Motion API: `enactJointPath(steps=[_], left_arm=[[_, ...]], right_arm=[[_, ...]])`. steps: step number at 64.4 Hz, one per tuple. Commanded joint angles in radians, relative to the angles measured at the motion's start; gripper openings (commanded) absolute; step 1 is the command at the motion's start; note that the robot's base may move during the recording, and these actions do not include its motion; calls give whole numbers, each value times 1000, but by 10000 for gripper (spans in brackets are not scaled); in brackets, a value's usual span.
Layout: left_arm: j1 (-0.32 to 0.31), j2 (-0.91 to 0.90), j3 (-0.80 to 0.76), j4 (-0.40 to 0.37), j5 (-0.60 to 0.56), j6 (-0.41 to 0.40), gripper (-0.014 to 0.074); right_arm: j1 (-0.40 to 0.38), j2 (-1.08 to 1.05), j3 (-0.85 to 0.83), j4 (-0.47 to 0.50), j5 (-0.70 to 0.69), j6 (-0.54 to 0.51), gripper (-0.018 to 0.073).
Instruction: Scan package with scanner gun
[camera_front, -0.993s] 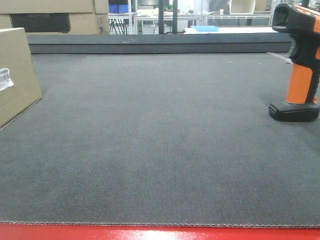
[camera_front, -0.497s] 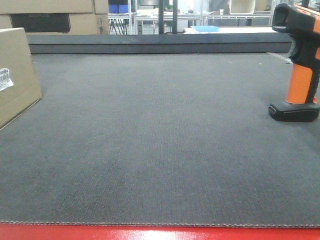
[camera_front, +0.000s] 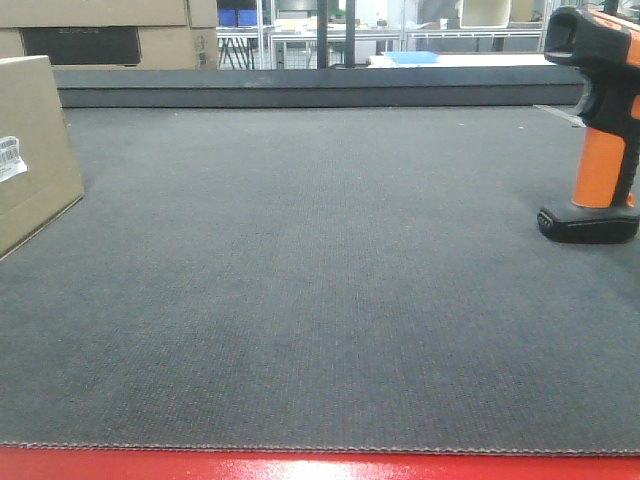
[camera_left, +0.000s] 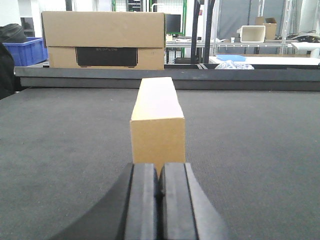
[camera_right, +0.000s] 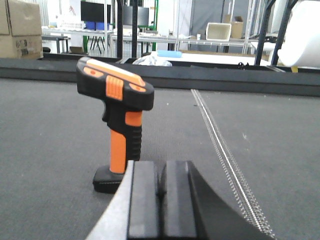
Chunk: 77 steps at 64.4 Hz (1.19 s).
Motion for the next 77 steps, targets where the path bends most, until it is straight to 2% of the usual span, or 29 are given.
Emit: enactJointPath(steps=[1, 8, 16, 21, 25, 30, 37, 40, 45, 52, 56, 63, 70, 71, 77], left_arm=[[-3, -4, -2, -5, -52, -5, -111], [-3, -4, -2, -10, -102, -5, -111], [-3, -4, -2, -59, -232, -5, -111], [-3, -4, -23, -59, -239, -5, -111], [-3, -4, -93, -59, -192, -5, -111], [-3, -4, -202, -53, -76, -1, -111], [-3, 44, -380, 7, 124, 0, -101], [-3, 81, -445, 18, 190, 0, -62], [-3, 152, -533, 22, 272, 0, 63], [-3, 247, -603, 22, 337, 0, 291], [-3, 303, -625, 17, 354, 0, 401], [-3, 385, -666, 7, 414, 0, 496], [-3, 488, -737, -15, 528, 0, 557], [-3, 503, -747, -15, 546, 0, 564], [-3, 619, -835, -26, 677, 0, 597]], right_arm=[[-1, -3, 0, -3, -49, -4, -162], [-1, -3, 0, -3, -73, -4, -162], [-1, -3, 0, 14, -151, -4, -162], [-1, -3, -45, 14, -149, -4, -162], [-1, -3, -121, 14, -119, -4, -162], [-1, -3, -228, 14, -28, -4, -162], [-1, 77, -381, 14, 85, -4, -162], [-1, 129, -437, 14, 98, -4, -162], [-1, 233, -499, 14, 105, -4, -155], [-1, 341, -544, 14, 117, -4, -55], [-1, 397, -549, 14, 107, -4, 74], [-1, 470, -549, 14, 84, -4, 346], [-1, 527, -549, 14, 82, -4, 557], [-1, 534, -549, 14, 82, -4, 578], [-1, 561, -549, 14, 82, -4, 568]])
